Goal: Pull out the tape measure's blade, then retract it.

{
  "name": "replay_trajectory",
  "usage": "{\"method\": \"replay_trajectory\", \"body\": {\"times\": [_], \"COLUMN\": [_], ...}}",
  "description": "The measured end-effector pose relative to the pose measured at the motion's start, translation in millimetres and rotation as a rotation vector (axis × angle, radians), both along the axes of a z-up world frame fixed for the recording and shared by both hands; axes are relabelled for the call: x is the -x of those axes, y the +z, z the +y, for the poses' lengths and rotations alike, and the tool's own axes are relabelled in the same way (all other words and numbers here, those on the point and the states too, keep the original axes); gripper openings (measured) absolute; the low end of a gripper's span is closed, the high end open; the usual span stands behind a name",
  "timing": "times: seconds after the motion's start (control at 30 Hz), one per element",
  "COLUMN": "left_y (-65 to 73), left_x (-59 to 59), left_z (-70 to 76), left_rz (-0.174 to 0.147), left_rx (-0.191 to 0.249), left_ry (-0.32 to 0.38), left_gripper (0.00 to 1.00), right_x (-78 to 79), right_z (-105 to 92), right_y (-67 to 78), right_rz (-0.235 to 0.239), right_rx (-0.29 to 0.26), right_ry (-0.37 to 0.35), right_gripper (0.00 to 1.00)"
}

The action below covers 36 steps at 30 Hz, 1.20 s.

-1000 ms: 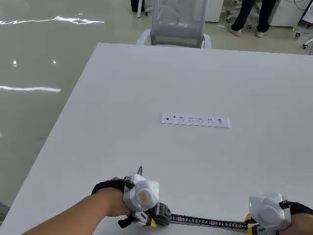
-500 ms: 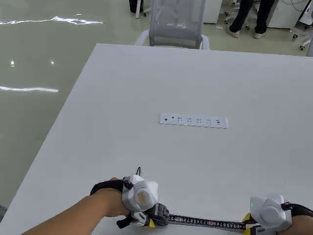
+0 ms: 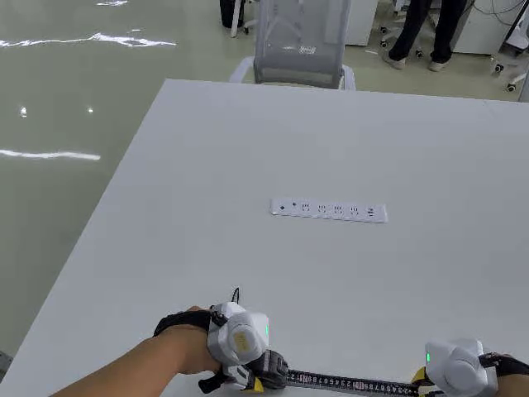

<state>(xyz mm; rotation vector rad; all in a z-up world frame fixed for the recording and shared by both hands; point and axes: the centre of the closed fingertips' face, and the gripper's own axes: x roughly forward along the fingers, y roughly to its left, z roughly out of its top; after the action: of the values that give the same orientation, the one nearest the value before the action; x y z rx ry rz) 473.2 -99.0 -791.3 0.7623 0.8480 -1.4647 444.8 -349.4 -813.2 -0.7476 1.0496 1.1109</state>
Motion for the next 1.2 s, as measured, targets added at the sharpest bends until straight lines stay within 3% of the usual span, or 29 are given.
{"method": "replay_trajectory", "body": {"times": [0.23,0.53,1.2], "left_y": [0.4,0.0,1.2], "left_x": [0.8,-0.1,0.3], "left_z": [-0.4,-0.3,-1.1], "left_rz": [-0.006,-0.009,-0.039], "left_rx": [0.001,0.008,0.037], "left_ry": [0.001,0.004,0.010], "left_gripper": [0.34,0.34,0.34], "right_x": [-4.0,-5.2,8.1], "right_z": [5.7,-5.4,-19.6], "right_y": [6.4,13.6,17.5], "right_rz": [-0.036,-0.064,-0.129], "right_rx": [-0.017,-0.023,-0.141], "right_ry": [0.003,-0.043,-0.325], "right_gripper": [0.28,0.40,0.60]}}
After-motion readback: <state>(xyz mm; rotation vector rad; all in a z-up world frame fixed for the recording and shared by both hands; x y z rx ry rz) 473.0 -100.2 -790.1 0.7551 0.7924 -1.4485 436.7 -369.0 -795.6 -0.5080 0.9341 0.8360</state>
